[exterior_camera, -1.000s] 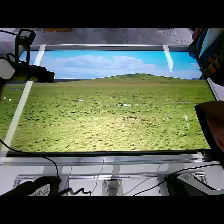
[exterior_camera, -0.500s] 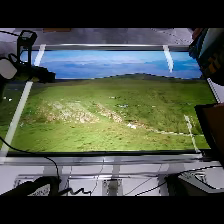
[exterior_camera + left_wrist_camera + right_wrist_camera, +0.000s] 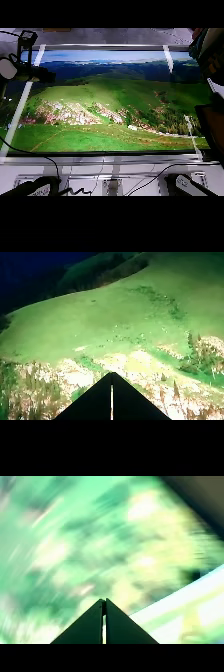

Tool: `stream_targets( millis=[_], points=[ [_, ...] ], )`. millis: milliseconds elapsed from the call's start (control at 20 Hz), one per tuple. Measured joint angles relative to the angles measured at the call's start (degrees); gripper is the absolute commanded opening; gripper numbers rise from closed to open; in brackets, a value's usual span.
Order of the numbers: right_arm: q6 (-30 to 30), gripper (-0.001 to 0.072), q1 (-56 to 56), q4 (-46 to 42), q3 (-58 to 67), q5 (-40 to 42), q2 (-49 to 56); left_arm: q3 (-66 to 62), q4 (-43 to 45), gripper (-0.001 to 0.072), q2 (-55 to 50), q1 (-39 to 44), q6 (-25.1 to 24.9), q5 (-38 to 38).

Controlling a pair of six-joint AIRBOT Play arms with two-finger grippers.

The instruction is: Fold the clothes and pants, and hang the long-sleeved shirts on hangers.

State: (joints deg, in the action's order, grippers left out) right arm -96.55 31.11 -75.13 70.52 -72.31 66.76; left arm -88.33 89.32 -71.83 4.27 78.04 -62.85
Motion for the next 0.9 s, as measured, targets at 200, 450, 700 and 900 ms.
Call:
stream_targets(
  millis=[200,450,700,900],
  points=[
    [1.2,0.0013,-20.3,-2.1,0.0,-1.6,-0.1,0.0,0.0,0.0017,0.0,0.0,0.0,0.0],
    [1.6,0.0013,-33.4,-7.0,0.0,-1.9,-0.1,0.0,0.0,0.0017,0.0,0.0,0.0,0.0],
    [1.5,0.0013,-36.5,-6.4,0.0,-2.0,-0.1,0.0,0.0,0.0017,0.0,0.0,0.0,0.0],
    [1.3,0.0013,-37.1,-6.0,0.0,-2.0,-0.1,0.0,0.0,0.0017,0.0,0.0,0.0,0.0]
  ],
)
